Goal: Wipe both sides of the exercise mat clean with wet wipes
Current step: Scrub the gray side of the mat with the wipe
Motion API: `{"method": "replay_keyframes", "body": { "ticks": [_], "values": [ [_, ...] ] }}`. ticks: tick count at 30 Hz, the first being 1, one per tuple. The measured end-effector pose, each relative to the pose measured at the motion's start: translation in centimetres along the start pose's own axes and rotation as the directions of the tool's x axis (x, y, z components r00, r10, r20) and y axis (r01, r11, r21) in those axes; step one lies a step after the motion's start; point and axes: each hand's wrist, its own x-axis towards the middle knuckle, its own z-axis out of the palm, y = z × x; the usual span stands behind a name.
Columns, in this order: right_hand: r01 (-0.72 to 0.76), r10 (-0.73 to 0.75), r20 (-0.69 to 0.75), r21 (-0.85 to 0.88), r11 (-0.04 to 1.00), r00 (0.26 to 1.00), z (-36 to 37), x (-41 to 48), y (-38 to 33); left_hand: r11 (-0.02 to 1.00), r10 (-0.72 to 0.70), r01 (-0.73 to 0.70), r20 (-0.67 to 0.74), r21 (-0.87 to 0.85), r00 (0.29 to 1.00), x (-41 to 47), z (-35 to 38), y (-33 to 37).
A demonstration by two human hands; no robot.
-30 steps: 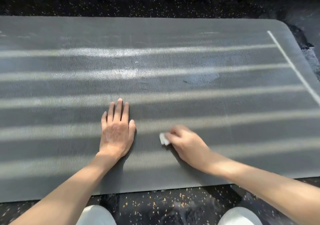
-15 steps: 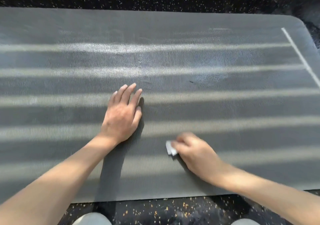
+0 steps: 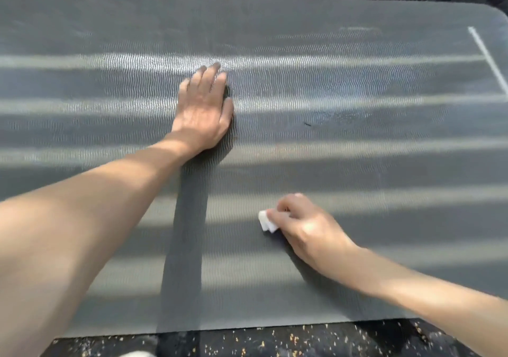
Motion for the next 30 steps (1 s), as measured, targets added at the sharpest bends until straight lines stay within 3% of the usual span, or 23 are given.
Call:
{"method": "replay_keyframes", "body": {
  "ticks": [3,6,8,11,14,19,21,23,24,28,30],
  "values": [
    [0.058,-0.059,0.044,0.016,0.998,0.997,-0.5,-1.4,0.1,0.997,-0.066,0.065,-0.002,-0.027,0.998,1.9,0.2,-0.1],
    [0.087,-0.093,-0.108,-0.057,0.995,0.99,-0.2,5.1,3.0,0.995,-0.088,0.087,-0.018,-0.05,0.996,3.4,0.8,0.1],
    [-0.001,-0.023,-0.19,-0.127,0.992,0.981,-1.1,10.0,4.7,0.995,-0.078,0.075,-0.043,-0.061,0.996,3.5,1.5,0.4],
    [-0.079,0.069,-0.12,-0.077,0.994,0.99,-0.9,11.7,6.2,0.993,-0.097,0.094,-0.043,-0.065,0.994,3.2,2.3,0.4],
    [-0.003,0.003,-0.107,0.001,1.0,0.994,-0.6,7.4,5.3,0.992,-0.113,0.109,-0.053,-0.071,0.992,3.0,2.3,0.7],
    [0.103,-0.105,0.109,0.018,0.994,0.989,-3.0,6.5,4.4,0.992,-0.109,0.104,-0.078,-0.066,0.991,3.1,2.1,0.6],
    [0.104,-0.104,-0.012,0.006,0.995,0.995,-3.0,10.4,5.9,0.992,-0.107,0.1,-0.092,-0.074,0.99,3.2,2.0,0.6],
    [-0.016,0.01,-0.094,-0.066,0.998,0.995,-3.2,14.6,7.2,0.991,-0.111,0.101,-0.108,-0.09,0.988,3.3,1.9,0.7],
    [-0.083,0.079,-0.125,-0.02,0.996,0.989,-3.2,15.6,7.5,0.99,-0.113,0.102,-0.116,-0.094,0.987,3.3,1.9,0.7],
    [-0.101,0.1,0.022,0.007,0.995,0.995,-3.1,11.6,5.8,0.988,-0.129,0.118,-0.101,-0.104,0.987,3.4,1.7,0.7],
    [-0.02,0.009,0.128,0.084,0.996,0.992,-3.6,7.9,4.4,0.986,-0.134,0.123,-0.1,-0.11,0.986,3.5,1.7,0.6]
  ]
}}
